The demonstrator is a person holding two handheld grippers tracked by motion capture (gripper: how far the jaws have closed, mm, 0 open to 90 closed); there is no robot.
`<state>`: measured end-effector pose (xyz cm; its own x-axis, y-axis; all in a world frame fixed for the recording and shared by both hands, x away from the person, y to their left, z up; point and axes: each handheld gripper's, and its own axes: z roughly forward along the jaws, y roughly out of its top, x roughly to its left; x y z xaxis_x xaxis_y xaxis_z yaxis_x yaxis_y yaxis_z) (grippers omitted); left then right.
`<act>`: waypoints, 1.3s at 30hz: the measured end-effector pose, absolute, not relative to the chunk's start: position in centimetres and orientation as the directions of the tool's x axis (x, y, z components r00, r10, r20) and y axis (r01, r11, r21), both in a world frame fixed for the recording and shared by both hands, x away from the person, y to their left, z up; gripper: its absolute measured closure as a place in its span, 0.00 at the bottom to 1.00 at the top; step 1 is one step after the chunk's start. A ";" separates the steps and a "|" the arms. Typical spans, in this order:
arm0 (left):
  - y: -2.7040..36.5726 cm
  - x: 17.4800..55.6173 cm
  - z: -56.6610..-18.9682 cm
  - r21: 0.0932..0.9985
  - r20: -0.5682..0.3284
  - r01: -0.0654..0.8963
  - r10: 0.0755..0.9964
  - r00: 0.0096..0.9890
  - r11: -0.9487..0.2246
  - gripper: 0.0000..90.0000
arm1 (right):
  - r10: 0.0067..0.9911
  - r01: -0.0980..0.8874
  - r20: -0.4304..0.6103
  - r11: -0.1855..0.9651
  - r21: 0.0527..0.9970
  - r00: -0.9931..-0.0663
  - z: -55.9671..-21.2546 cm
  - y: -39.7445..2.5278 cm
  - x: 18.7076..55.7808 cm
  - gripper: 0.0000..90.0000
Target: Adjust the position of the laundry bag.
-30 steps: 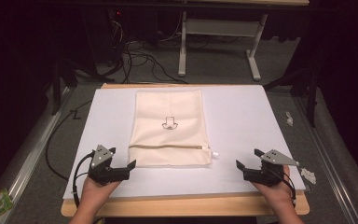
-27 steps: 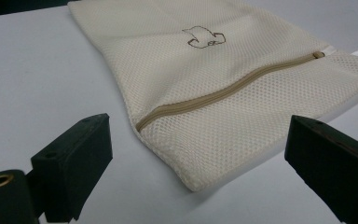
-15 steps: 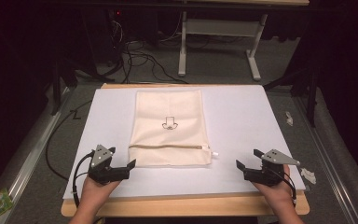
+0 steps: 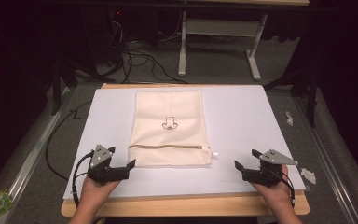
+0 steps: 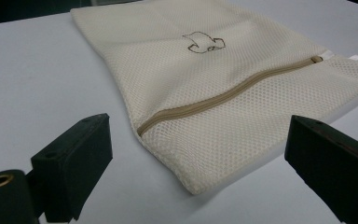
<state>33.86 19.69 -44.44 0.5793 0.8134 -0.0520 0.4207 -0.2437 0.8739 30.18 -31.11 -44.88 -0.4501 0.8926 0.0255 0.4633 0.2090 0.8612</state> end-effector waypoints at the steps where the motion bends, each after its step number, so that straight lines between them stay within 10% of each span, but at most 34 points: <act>1: 19.7 33.9 -44.4 0.874 -0.052 0.421 0.813 0.579 -0.244 0.09 | 0.893 0.464 0.028 0.207 0.861 -0.450 -44.9 -31.1 30.2 0.19; 12: 19.4 33.7 -44.2 0.895 -0.003 0.367 0.818 0.575 -0.255 0.04 | 0.895 0.424 0.015 0.197 0.884 -0.446 -44.4 -31.4 30.0 0.01; 39: 19.7 33.5 -43.9 0.905 -0.033 0.367 0.823 0.567 -0.217 0.00 | 0.913 0.399 -0.004 0.181 0.899 -0.407 -43.8 -32.4 29.7 0.00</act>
<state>33.48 19.71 -43.94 0.5668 0.8232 -0.0327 0.3668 -0.2166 0.9047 29.69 -32.38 -43.84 -0.4075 0.9132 -0.0036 0.3986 0.1814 0.8990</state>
